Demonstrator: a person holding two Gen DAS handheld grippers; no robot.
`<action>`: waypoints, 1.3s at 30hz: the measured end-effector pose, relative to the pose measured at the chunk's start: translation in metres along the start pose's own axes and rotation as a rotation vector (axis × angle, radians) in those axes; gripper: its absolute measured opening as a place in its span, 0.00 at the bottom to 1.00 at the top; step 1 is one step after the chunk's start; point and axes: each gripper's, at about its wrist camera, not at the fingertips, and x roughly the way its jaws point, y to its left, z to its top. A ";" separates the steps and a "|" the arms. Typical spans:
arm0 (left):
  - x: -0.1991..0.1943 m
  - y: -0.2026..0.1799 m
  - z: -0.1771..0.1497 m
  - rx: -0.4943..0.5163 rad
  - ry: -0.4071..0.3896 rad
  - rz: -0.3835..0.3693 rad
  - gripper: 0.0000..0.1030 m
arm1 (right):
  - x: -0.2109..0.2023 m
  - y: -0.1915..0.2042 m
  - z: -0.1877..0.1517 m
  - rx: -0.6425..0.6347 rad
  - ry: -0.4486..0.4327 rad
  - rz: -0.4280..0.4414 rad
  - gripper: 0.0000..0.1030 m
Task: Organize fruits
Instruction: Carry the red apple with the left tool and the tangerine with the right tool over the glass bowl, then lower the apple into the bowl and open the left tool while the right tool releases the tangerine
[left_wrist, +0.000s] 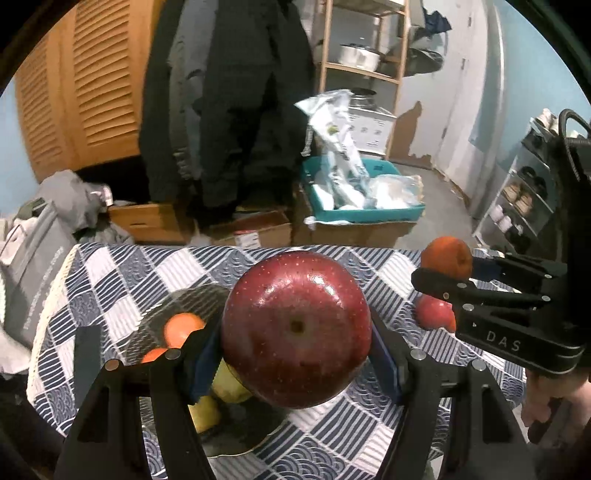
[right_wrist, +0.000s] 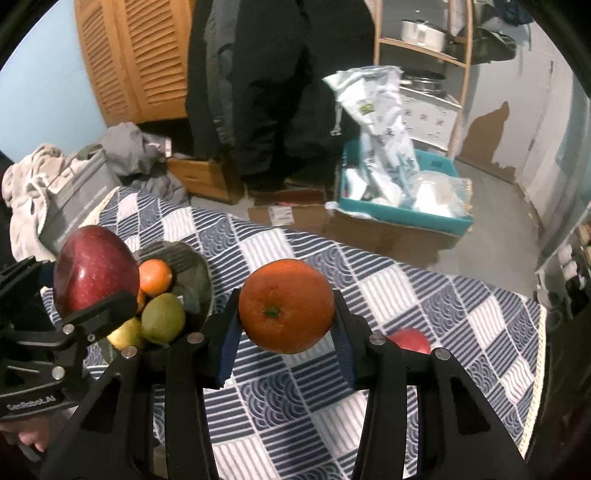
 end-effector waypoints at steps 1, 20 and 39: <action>0.001 0.007 -0.001 -0.012 0.004 0.010 0.70 | 0.004 0.004 0.001 -0.005 0.006 0.005 0.43; 0.034 0.090 -0.033 -0.124 0.096 0.174 0.70 | 0.069 0.078 0.016 -0.075 0.094 0.099 0.43; 0.080 0.123 -0.064 -0.215 0.247 0.209 0.70 | 0.140 0.114 -0.002 -0.109 0.239 0.180 0.43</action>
